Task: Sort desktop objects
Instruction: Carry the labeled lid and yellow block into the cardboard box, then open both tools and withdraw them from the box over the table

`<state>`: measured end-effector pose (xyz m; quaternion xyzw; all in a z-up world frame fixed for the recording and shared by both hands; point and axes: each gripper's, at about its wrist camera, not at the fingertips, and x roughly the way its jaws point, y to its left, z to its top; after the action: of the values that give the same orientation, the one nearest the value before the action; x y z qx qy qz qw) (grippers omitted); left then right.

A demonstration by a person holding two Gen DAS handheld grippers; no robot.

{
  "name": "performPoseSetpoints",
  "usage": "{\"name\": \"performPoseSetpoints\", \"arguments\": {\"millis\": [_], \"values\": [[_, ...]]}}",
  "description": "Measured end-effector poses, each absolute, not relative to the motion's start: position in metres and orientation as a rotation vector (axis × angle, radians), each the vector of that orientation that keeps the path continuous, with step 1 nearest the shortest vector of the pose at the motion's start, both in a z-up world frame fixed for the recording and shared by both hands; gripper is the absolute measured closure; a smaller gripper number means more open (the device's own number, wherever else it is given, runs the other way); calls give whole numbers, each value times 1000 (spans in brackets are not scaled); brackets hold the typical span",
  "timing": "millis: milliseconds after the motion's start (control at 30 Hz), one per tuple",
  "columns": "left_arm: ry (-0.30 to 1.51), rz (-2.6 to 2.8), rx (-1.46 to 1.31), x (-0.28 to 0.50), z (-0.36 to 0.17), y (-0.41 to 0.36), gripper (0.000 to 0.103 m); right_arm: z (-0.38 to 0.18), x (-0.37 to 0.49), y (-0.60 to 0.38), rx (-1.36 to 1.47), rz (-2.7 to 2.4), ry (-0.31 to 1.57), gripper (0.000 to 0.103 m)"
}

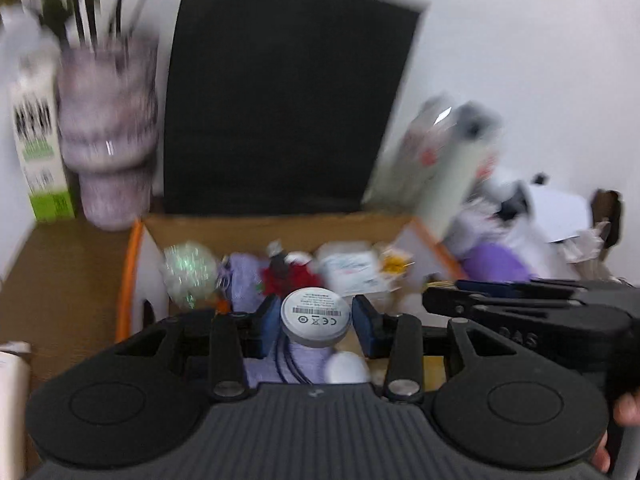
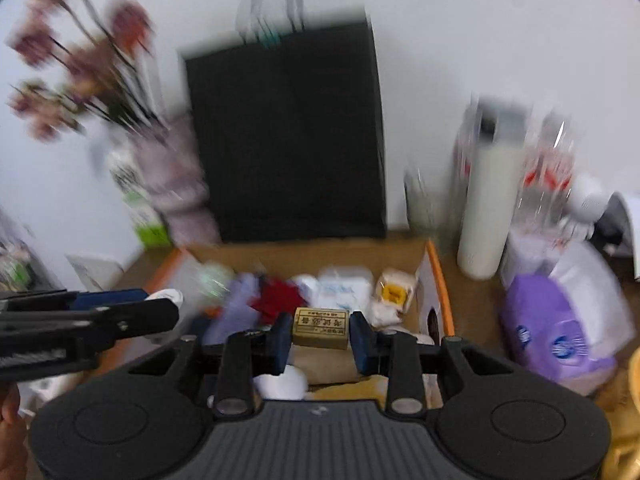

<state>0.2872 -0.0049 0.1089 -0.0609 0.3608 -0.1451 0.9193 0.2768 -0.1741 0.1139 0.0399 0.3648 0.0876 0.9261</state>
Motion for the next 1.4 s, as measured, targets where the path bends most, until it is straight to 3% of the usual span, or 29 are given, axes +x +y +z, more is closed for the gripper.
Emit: {"name": "performPoseSetpoints", "arguments": {"millis": [167,200,233,267,433,500,567,667,900,1233,1400], "values": [[874,-295,-180,346,52,-9,60,58,321,-163,61,165,835,73],[858,-297,-192,348,50,-9,54,48,325,-163,53,164,849,72],[851,-299,-208,349,51,-8,40,44,329,-164,61,167,860,70],[839,-308,-222,348,53,-6,31,42,331,-165,83,180,869,66],[766,-292,-169,334,86,-3,25,61,326,-172,133,194,817,49],[743,-277,-152,324,100,-2,19,74,318,-172,126,184,784,36],[740,-262,-136,314,111,-1,12,85,309,-172,114,173,762,30],[763,-231,-117,300,124,0,2,99,294,-172,103,170,763,28],[768,-115,-49,247,132,14,0,122,250,-168,46,139,737,16],[671,-68,-69,68,73,23,0,69,99,-159,38,69,649,16],[640,-47,-58,4,51,23,0,33,31,-153,39,66,697,16]]}}
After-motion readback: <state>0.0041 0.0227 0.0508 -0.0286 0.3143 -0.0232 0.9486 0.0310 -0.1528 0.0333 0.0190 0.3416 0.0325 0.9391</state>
